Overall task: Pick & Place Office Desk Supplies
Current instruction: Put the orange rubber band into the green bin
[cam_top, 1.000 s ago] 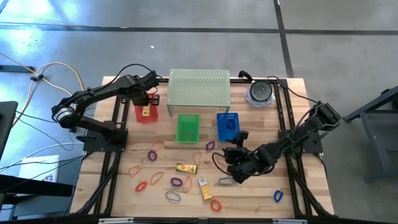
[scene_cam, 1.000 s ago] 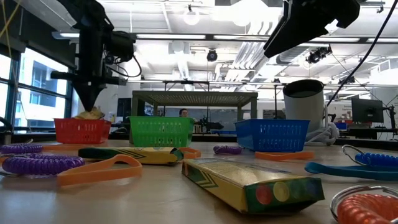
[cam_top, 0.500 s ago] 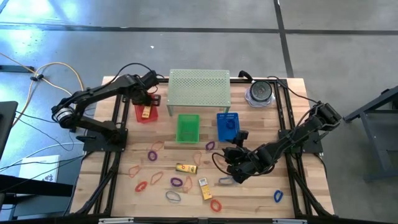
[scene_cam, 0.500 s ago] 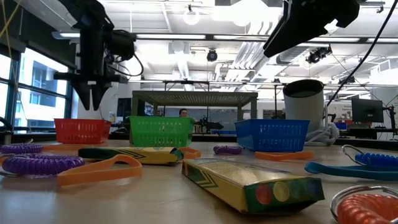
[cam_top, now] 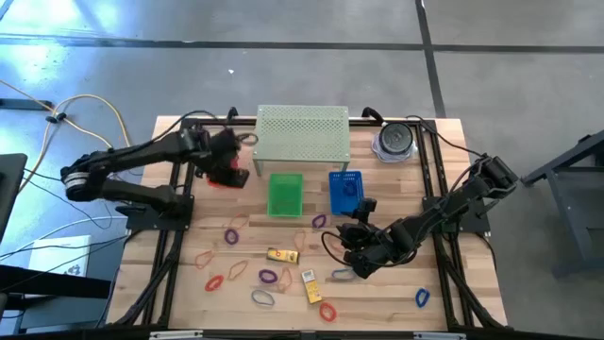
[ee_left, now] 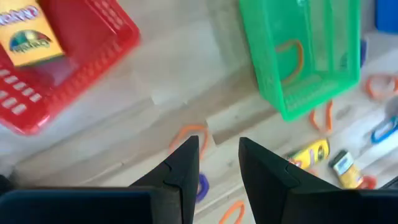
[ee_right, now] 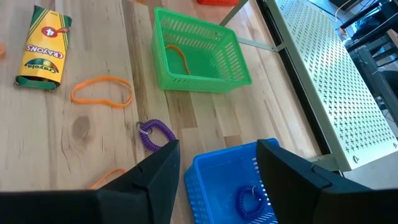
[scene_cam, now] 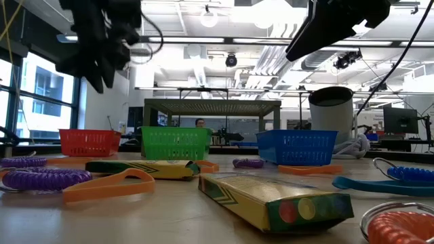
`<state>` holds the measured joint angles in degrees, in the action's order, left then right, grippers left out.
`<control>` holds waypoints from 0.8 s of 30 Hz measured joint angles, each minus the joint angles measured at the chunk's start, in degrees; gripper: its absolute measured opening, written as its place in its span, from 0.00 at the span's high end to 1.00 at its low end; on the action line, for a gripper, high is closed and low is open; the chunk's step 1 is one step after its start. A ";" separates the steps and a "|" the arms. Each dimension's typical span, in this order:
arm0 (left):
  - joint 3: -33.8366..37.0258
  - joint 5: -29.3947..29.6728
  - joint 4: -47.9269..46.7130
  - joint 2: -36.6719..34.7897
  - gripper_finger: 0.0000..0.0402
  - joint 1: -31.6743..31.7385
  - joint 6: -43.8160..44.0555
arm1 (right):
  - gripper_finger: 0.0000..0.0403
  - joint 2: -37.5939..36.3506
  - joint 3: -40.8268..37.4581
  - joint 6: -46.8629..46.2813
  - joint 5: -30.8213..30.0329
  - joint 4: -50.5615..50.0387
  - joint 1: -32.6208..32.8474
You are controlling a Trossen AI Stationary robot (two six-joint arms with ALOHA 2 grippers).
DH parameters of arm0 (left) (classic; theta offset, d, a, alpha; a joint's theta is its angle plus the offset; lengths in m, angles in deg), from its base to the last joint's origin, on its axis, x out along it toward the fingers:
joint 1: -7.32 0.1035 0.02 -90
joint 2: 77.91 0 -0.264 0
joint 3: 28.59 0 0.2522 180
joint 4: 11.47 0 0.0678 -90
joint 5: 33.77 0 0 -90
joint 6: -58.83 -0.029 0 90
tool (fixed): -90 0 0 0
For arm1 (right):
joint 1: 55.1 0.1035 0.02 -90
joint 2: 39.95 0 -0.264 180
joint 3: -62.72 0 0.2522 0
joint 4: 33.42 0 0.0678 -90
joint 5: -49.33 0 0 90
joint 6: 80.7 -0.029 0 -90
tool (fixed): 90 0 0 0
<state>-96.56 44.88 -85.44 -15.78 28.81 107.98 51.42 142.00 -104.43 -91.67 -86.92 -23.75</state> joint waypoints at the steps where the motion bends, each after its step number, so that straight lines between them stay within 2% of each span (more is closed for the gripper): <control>1: 0.00 1.56 -0.04 -0.60 0.73 -3.01 1.49 | 0.50 0.00 0.00 0.00 0.02 0.02 0.00; 5: 0.00 7.72 -0.02 -1.27 0.73 -17.02 8.36 | 0.50 0.00 0.00 0.00 0.12 0.05 0.00; 13: 0.00 13.52 -0.05 3.30 0.73 -43.27 27.77 | 0.50 0.00 0.00 0.00 0.15 0.19 0.00; 20: 0.00 13.91 0.00 12.32 0.73 -57.34 55.80 | 0.50 0.00 0.00 0.00 0.07 0.39 -0.08; 24: 0.00 10.31 0.24 18.16 0.73 -61.37 64.44 | 0.50 0.00 0.00 0.00 0.17 0.39 -0.70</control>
<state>-96.56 55.19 -85.20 2.38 -32.55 172.42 51.42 142.00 -104.43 -91.50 -86.54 -24.45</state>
